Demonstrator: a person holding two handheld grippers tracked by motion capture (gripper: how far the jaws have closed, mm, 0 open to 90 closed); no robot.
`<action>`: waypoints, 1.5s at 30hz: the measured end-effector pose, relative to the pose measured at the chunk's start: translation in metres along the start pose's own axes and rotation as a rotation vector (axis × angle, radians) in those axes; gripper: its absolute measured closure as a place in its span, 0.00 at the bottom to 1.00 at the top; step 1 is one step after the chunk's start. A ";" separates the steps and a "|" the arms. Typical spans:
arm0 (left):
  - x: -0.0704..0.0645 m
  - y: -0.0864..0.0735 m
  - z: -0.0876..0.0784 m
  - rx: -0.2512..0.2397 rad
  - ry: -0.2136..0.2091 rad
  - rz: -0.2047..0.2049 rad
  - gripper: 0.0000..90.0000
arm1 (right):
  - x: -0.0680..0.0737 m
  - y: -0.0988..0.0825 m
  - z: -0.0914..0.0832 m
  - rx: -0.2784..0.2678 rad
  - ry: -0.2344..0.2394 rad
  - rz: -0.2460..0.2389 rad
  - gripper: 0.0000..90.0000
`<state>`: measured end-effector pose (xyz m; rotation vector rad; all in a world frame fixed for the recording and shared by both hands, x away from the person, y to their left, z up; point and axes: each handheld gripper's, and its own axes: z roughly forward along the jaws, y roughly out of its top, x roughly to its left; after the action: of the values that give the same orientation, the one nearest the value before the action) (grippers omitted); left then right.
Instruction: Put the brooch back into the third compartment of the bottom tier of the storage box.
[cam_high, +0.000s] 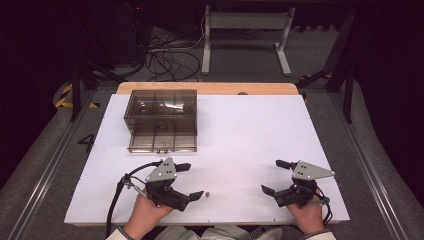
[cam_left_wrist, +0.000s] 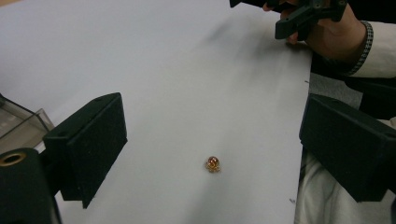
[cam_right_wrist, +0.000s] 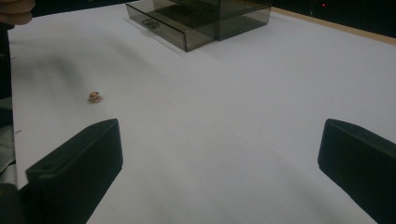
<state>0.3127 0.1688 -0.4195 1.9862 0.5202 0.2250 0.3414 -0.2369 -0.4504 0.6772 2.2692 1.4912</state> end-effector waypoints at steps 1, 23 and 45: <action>0.000 0.000 0.002 0.006 -0.003 -0.003 0.09 | 0.000 0.000 0.000 0.000 0.000 0.000 0.01; -0.003 -0.008 0.035 0.144 -0.032 0.020 0.15 | -0.001 -0.001 0.001 0.000 0.016 0.003 0.01; -0.009 -0.017 0.056 0.273 -0.029 0.068 0.29 | -0.001 -0.001 0.001 0.004 0.020 0.003 0.01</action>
<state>0.3213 0.1260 -0.4599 2.2714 0.4849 0.1742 0.3429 -0.2370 -0.4519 0.6693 2.2879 1.5018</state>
